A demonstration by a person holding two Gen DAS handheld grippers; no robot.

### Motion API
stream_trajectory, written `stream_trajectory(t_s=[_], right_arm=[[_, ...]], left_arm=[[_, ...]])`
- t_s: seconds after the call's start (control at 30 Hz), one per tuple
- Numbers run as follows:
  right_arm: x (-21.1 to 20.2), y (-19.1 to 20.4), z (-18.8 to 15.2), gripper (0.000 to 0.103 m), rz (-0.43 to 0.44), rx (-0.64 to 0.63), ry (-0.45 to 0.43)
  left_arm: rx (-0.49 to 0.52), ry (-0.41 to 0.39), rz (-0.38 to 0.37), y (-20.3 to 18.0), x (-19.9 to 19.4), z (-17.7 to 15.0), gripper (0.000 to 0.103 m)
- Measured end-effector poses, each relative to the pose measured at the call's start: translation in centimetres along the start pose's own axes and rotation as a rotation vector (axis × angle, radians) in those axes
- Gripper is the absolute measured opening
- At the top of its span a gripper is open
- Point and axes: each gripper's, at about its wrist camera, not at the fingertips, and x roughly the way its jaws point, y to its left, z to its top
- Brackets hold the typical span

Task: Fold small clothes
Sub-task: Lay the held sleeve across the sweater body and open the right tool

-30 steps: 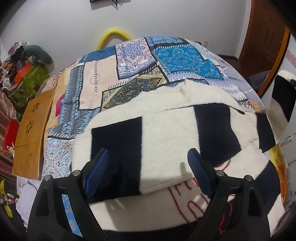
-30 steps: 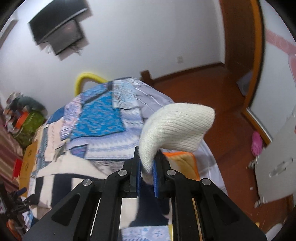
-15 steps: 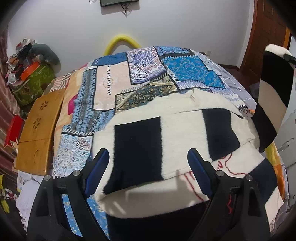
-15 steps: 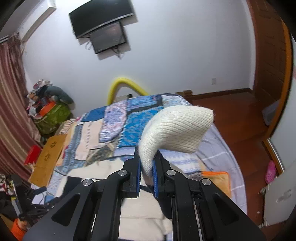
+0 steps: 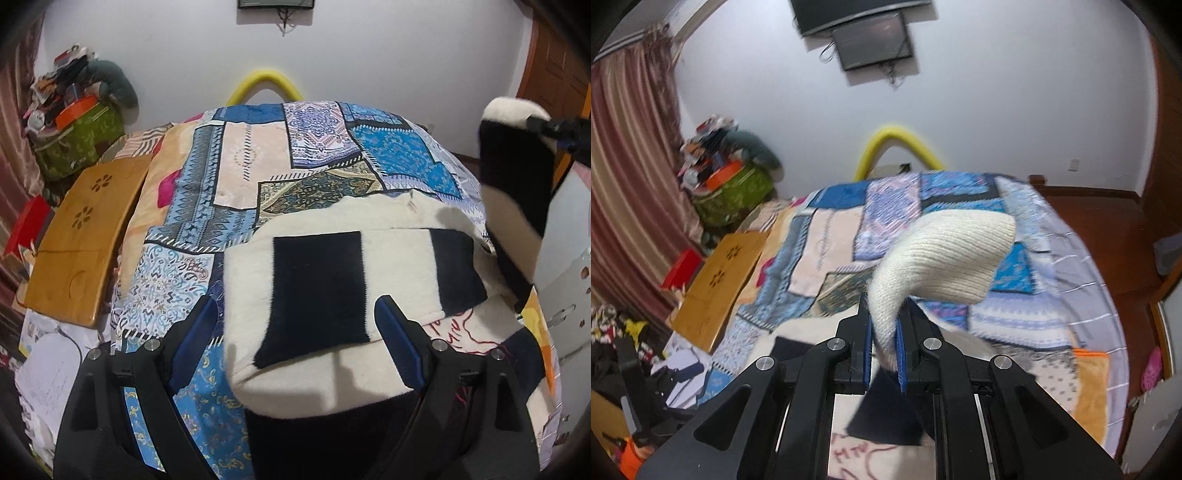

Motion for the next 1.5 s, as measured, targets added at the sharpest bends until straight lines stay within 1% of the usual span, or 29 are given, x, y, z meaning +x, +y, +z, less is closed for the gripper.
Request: stream_trajectory(t_s=[0.13,0.3,0.53,0.6,0.67,0.87,0.9,0.93,0.97,1.0,1.03,1.2,1.27,1.33,1.4,1.47,1.5], right_arm=[[2.6,2.8,-1.3,0.009,0.030,-0.042,0.066],[5.8,6.2,-3.8,0.009,0.062,-0.108,0.167],[8.9,9.0,-7.5,0.010,0.064,-0.211,0.289],[9.5,9.6,-8.4,0.012,0.070,-0.229,0.316],[9.8,9.5,-8.9,0.014,0.083,-0.218,0.334],[10.9,8.6,-9.8,0.017,0.130,-0.117,0.414],[10.9,8.4,-9.9,0.018,0.137,-0.109,0.430],[10.8,8.3,-10.0,0.021,0.139,-0.108,0.439],[10.6,8.3,-10.0,0.024,0.141,-0.108,0.443],[10.3,8.2,-10.0,0.030,0.144,-0.116,0.446],[9.8,8.2,-9.9,0.033,0.143,-0.126,0.438],[7.3,7.6,-8.8,0.035,0.125,-0.169,0.368],[6.1,7.2,-8.3,0.038,0.108,-0.187,0.336],[4.6,6.5,-7.7,0.046,0.086,-0.206,0.292],[3.2,5.5,-7.2,0.050,0.067,-0.217,0.257],[2.2,4.4,-6.9,0.050,0.043,-0.225,0.234],[1.6,3.5,-6.8,0.050,0.017,-0.232,0.220]], left_arm=[[-0.009,-0.001,0.015,1.4,0.0,-0.5,0.087],[-0.029,0.019,0.043,3.1,0.6,-1.3,0.088],[-0.075,0.050,0.045,4.8,1.6,-2.0,0.088],[-0.076,0.056,0.049,4.9,1.8,-2.1,0.088],[-0.075,0.060,0.054,5.0,1.9,-2.1,0.088],[-0.066,0.062,0.050,4.4,1.6,-2.1,0.088],[-0.060,0.060,0.051,4.2,1.6,-2.0,0.088],[-0.052,0.059,0.052,3.9,1.5,-2.0,0.088],[-0.046,0.058,0.052,3.8,1.4,-1.9,0.088],[-0.039,0.057,0.052,3.5,1.3,-1.9,0.088],[-0.033,0.057,0.053,3.3,1.3,-1.8,0.088],[-0.022,0.054,0.040,2.2,0.9,-1.4,0.088],[-0.020,0.055,0.032,1.8,0.8,-1.3,0.088],[-0.014,0.055,0.032,1.3,0.7,-1.2,0.088],[-0.012,0.055,0.026,1.0,0.7,-1.0,0.088],[-0.022,0.060,0.016,0.9,0.7,-0.8,0.088],[-0.028,0.063,0.014,0.9,0.7,-0.6,0.088]])
